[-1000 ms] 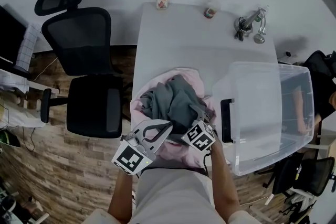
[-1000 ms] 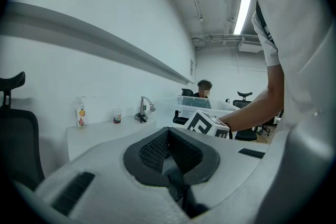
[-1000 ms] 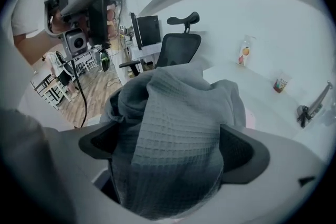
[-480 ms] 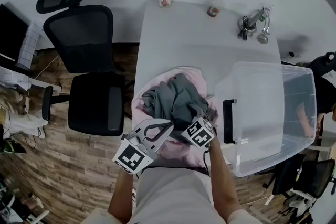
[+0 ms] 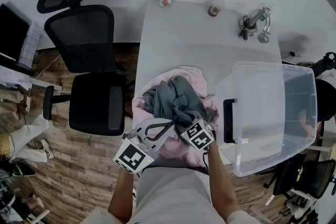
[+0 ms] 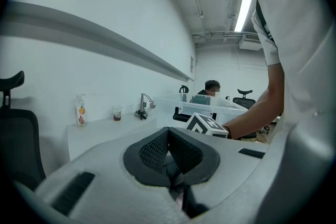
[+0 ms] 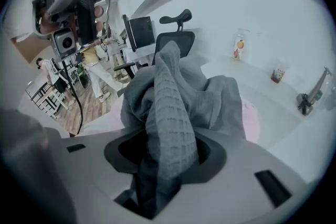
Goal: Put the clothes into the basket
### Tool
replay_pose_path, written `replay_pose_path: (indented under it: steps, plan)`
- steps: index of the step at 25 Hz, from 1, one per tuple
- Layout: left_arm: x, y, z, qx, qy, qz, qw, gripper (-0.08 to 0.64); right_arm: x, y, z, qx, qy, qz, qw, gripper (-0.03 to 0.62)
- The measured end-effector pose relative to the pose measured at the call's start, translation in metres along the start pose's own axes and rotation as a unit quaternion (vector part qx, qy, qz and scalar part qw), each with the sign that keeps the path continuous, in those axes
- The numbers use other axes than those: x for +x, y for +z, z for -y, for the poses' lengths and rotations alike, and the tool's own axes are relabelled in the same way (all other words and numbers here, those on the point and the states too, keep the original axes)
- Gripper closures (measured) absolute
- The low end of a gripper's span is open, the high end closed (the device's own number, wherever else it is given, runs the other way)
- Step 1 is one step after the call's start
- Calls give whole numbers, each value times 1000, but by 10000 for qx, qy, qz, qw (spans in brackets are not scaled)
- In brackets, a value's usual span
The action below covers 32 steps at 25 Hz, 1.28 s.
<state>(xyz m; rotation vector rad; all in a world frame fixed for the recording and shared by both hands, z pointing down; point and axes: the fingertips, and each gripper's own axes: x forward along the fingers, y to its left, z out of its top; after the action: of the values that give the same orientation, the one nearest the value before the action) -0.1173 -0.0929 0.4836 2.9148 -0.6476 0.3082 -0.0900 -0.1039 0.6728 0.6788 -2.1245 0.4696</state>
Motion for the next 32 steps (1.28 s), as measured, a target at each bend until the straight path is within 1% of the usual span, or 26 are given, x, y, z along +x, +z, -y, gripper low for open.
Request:
replay_pose_path:
  steps: [2,5,10,14,18,21,24,28,32]
  plan:
    - [0,1,1,160,-57,-3,9999,555,-4,4,0,17,-23,59,10000,440]
    - [-1,2,1,135,-39,13,9999,555,-13,11,-1,60,-78,208,9997,478]
    - [-1,4,5,284,-90,16,9996,555,-30,22,-2,273,-147,495,9983,530]
    - [0,11,6,239,-63,52,9997,555,-45,33,0,353,-179,733,9965,536]
    - [1,19,9,333,-114,86,9993,555,-61,45,0,388,-255,933,9946,538]
    - [2,24,11,437,-162,103,9989,555,-76,57,0,500,-305,1217,9908,540]
    - [1,30,12,548,-204,149,9982,555,-96,75,3,577,-360,1619,9845,540]
    - [2,43,14,546,-215,249,9980,555,-117,91,5,444,-497,1840,9807,541]
    - [6,55,15,709,-317,334,9964,555,-136,103,7,467,-674,2077,9748,541]
